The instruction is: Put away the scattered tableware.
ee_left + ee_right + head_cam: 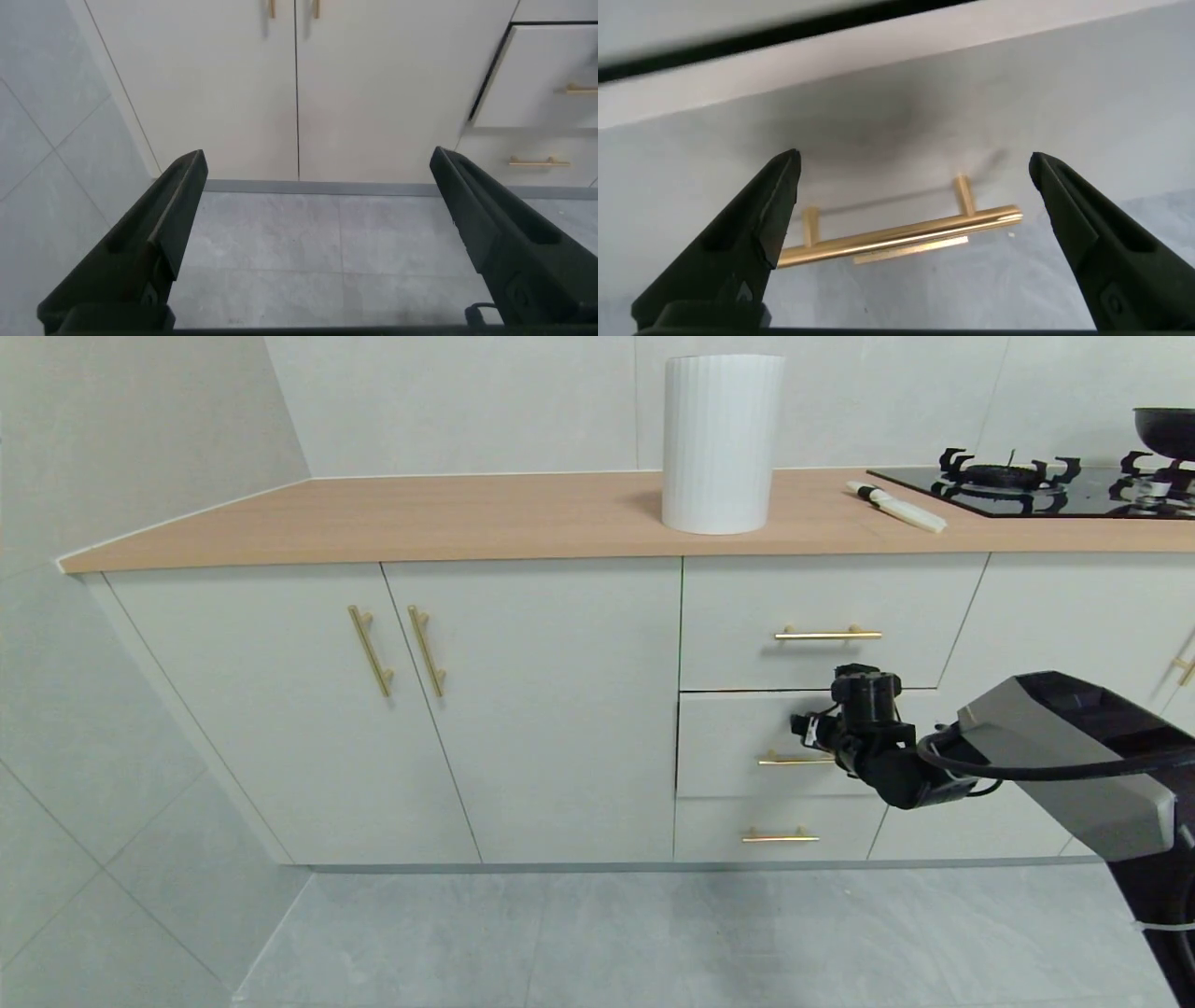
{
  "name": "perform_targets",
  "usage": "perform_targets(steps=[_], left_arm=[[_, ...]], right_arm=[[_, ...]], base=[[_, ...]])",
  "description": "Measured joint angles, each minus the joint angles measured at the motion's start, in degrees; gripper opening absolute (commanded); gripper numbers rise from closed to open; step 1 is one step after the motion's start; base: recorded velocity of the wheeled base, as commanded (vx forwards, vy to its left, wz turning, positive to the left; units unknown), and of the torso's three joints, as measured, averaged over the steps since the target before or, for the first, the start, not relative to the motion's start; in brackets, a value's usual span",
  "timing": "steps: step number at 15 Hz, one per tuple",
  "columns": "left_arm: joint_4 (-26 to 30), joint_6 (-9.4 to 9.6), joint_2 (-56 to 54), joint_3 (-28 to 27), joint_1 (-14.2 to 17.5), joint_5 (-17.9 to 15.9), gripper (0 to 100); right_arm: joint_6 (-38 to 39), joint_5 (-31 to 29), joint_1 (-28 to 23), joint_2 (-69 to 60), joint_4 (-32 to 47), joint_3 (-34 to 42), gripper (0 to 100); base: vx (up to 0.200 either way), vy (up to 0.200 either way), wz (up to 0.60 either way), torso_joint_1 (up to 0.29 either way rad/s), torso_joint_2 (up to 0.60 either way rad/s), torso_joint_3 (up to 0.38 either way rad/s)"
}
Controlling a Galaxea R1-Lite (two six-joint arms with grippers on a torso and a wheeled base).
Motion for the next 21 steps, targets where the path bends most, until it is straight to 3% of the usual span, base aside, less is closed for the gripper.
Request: perform_targets(steps=[14,19,21], left_arm=[[0.0,0.0,0.0,0.0,0.0,0.0,100],[0.0,0.0,0.0,0.0,0.0,0.0,100],[0.0,-0.02,0.0,0.0,0.0,0.0,100]], right_arm=[[2.3,-1.1,-1.1,3.9,0.2,-7.4,100],[2.4,-1.4,-1.3,4.0,-0.1,-7.0,100],[2.4,-1.1,-1.4,2.3,0.2,-3.1,100]], base=[[0.0,0.0,0.0,0.0,0.0,0.0],[0.0,0.0,0.0,0.0,0.0,0.0],[0.0,0.0,0.0,0.0,0.0,0.0]])
